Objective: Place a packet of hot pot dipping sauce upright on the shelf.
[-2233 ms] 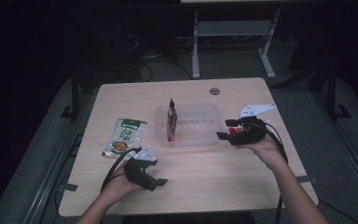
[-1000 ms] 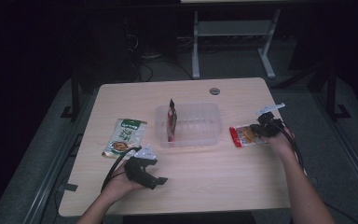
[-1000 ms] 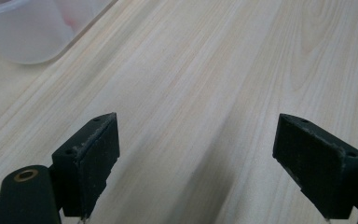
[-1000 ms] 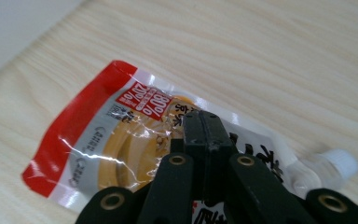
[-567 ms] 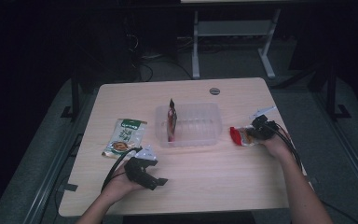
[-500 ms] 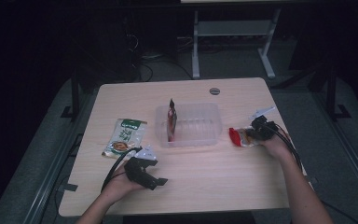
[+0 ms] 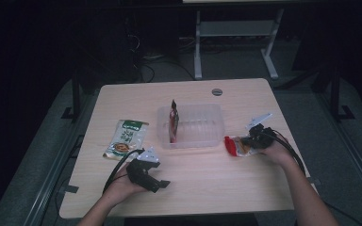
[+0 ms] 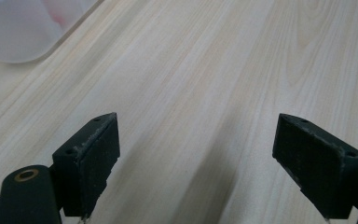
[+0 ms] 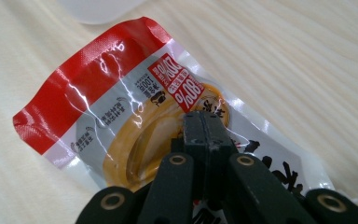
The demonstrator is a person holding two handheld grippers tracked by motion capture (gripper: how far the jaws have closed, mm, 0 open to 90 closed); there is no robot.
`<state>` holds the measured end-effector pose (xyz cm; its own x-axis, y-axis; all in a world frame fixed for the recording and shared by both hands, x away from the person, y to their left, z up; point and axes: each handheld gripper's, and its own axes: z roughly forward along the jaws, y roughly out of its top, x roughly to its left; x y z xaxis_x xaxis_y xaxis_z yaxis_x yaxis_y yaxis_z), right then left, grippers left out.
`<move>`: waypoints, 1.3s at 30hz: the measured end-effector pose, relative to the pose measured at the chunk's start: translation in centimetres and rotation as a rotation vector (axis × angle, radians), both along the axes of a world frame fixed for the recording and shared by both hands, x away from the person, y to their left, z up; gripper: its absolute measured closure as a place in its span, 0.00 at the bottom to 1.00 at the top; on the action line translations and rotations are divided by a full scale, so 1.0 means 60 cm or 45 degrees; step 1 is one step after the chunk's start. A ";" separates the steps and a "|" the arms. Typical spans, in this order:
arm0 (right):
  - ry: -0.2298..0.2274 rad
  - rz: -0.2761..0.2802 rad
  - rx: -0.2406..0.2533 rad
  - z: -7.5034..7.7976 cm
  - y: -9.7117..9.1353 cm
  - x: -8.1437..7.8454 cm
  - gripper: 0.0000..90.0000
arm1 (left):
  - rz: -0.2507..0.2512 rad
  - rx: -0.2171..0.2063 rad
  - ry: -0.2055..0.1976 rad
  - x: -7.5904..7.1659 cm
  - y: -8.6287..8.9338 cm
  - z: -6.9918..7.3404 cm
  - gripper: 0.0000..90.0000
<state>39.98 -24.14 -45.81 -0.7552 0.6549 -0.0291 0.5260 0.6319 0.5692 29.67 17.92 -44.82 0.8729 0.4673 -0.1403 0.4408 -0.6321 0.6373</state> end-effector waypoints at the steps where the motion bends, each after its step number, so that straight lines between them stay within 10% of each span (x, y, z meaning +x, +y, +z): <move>1: 0.005 0.014 -0.001 0.000 0.002 -0.002 1.00 | 0.002 -0.003 0.003 0.000 -0.001 0.000 0.16; 19: 0.026 0.205 0.001 0.002 0.036 -0.024 1.00 | -0.029 0.001 0.002 -0.002 -0.006 -0.002 0.16; 39: 0.024 0.261 -0.011 0.003 0.022 -0.025 1.00 | -0.043 0.002 0.013 -0.004 -0.012 -0.004 0.16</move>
